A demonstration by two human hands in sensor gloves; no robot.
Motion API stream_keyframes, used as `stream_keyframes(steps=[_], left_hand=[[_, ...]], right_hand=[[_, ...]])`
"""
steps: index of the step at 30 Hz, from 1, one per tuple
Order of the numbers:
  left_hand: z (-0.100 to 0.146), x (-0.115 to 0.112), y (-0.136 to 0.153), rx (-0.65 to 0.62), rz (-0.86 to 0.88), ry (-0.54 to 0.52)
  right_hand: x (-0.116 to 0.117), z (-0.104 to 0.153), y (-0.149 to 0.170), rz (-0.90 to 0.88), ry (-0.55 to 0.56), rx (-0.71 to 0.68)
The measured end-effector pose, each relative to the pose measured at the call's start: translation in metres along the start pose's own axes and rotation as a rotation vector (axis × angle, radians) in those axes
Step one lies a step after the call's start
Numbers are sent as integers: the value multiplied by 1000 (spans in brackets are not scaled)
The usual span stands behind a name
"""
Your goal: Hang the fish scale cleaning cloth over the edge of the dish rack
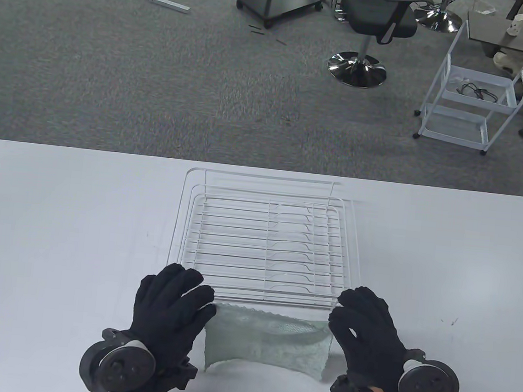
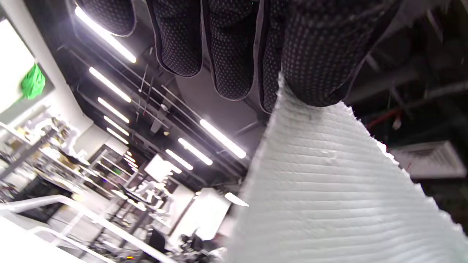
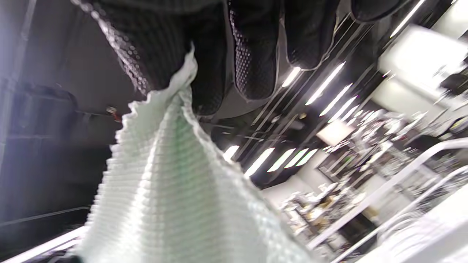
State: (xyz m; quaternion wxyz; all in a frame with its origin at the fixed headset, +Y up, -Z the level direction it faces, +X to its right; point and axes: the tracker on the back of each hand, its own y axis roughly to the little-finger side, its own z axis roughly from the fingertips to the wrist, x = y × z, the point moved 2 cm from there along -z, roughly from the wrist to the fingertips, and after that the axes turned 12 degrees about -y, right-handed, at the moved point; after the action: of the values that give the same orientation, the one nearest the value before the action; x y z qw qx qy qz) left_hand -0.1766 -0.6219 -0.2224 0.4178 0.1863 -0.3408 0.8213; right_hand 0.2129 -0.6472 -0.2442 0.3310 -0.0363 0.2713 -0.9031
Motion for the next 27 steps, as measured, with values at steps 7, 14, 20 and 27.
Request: stream_keyframes(steps=[7, 14, 20, 27], left_hand=[[-62, -39, 12, -123, -238, 183], [-100, -103, 39, -117, -382, 369], [-113, -142, 60, -71, -382, 430], [-104, -140, 68, -53, -417, 527]], right_hand=[[17, -74, 3, 316, -218, 163], [49, -129, 39, 436, -411, 361], [62, -158, 72, 458, -428, 398], [30, -147, 83, 465, -375, 353]])
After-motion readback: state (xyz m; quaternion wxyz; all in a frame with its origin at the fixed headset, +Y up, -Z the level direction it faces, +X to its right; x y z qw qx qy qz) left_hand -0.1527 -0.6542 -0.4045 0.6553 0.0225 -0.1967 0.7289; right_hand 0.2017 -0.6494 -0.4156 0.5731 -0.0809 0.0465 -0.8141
